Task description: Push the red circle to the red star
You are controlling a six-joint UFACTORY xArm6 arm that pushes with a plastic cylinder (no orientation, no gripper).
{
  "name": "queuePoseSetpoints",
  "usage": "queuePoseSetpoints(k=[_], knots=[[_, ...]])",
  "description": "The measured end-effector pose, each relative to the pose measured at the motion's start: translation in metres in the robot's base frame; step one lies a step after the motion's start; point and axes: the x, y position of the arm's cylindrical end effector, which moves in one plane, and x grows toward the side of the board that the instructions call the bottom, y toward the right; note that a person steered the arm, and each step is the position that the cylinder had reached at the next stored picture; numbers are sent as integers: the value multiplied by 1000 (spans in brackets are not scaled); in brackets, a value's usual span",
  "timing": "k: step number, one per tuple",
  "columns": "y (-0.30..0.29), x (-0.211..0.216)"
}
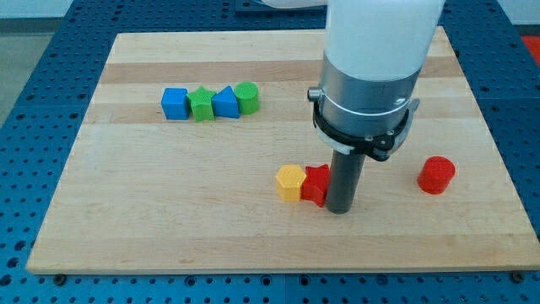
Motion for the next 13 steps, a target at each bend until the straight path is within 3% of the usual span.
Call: queuePoseSetpoints(k=[1, 4, 5, 10, 13], knots=[[10, -1], [170, 4], [177, -25], [101, -39], [59, -21]])
